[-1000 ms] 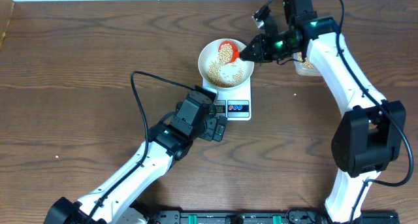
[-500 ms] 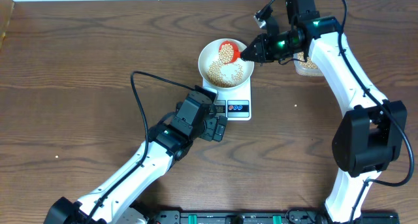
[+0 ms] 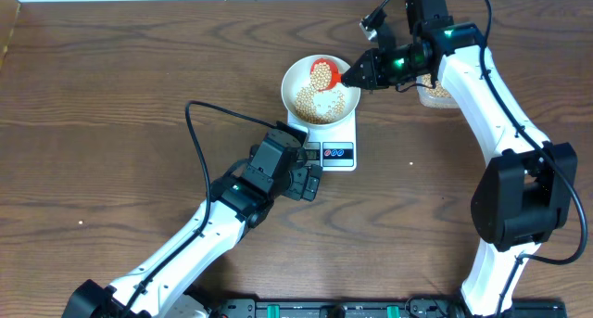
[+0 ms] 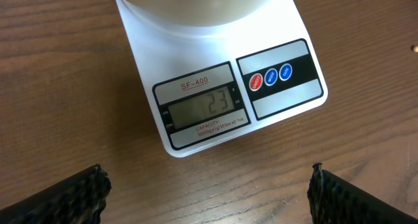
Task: Scoop item into bowl and weigh 50g on scale
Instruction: 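Tip the scoop with the right gripper to pour chickpeas into the bowl, then shake the tilted scoop over the bowl to drop more chickpeas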
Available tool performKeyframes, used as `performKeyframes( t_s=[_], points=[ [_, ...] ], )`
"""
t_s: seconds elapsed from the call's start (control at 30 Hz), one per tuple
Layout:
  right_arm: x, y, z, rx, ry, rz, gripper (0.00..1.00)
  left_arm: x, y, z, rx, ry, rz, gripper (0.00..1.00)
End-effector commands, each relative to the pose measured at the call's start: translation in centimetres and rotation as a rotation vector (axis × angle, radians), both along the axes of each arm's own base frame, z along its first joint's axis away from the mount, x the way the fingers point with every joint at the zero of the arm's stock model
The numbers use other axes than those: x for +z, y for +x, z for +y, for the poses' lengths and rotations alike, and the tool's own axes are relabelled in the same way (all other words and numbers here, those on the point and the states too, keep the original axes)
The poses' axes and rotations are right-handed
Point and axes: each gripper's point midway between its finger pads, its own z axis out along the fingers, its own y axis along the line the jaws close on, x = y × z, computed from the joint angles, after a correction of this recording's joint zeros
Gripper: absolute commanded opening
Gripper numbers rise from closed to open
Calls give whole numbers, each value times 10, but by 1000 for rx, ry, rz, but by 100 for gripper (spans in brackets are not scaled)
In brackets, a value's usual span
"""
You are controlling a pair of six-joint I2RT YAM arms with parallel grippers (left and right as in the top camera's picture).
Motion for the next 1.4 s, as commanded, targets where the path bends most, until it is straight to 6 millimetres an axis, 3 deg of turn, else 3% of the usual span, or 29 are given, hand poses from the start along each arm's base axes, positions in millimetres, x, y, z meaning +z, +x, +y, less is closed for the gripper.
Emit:
performKeyframes(
  t_s=[0.0, 0.53, 1.37],
  points=[
    [25, 0, 3, 37, 16, -86, 1, -1, -1, 1, -4, 1, 2, 99],
    [3, 0, 7, 55, -180, -164, 1, -1, -1, 1, -4, 1, 2, 99],
    [-6, 10, -8, 119, -315, -292, 1, -1, -1, 1, -4, 1, 2, 99]
  ],
)
